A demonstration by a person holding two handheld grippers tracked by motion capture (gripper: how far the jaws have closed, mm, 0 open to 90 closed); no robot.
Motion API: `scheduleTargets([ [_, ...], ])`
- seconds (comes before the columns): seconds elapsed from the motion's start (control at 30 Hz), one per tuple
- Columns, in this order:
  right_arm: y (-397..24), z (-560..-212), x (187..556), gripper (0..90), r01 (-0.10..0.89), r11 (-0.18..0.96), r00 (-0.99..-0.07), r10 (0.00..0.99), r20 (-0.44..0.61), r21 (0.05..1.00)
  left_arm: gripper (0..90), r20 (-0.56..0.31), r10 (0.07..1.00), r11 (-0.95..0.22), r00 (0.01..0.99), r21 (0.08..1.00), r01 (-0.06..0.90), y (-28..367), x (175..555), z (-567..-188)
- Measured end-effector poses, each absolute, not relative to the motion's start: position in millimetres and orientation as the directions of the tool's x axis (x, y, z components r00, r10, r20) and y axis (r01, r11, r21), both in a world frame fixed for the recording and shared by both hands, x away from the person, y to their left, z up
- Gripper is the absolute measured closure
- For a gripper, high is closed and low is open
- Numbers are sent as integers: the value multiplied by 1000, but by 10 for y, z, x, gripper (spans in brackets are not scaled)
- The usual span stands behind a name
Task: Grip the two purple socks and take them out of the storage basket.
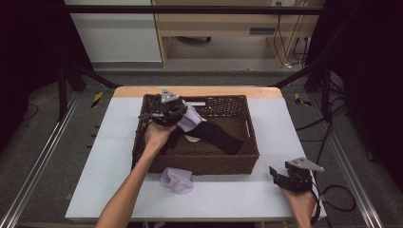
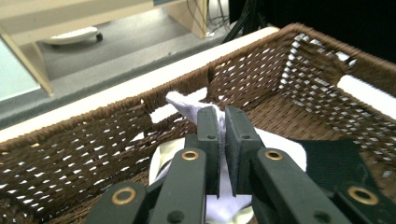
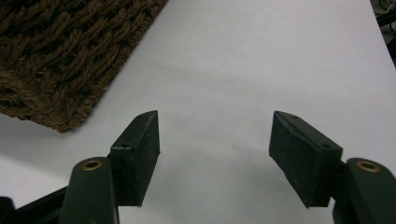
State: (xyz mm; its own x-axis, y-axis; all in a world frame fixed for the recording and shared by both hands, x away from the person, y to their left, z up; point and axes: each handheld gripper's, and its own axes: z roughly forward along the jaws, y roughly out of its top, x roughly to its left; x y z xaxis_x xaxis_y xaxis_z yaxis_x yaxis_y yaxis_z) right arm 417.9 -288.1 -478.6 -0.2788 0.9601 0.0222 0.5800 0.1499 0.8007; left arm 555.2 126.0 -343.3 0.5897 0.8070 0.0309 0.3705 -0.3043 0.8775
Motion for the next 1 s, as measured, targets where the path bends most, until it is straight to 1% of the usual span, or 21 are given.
scheduleTargets([
  [0.2,-2899,-4782,4171,337,576,148,-274,962,19,804,842,23,798,-272,602,905,326,1359,5378,-3298],
  [0.33,-2897,-4782,4170,337,578,150,-274,962,18,802,841,43,795,-272,605,917,292,1382,5254,-3218],
  [0.6,-2895,-4782,4165,337,576,147,-272,962,19,804,841,27,787,-230,616,940,254,1428,5049,-3087],
  [0.87,-2894,-4780,4158,337,574,148,-271,963,16,805,841,-3,768,-175,641,961,214,1569,4828,-2951],
  [1.0,-2901,-4780,4156,338,571,148,-269,963,14,807,841,3,758,-172,652,965,196,1627,4700,-2899],
])
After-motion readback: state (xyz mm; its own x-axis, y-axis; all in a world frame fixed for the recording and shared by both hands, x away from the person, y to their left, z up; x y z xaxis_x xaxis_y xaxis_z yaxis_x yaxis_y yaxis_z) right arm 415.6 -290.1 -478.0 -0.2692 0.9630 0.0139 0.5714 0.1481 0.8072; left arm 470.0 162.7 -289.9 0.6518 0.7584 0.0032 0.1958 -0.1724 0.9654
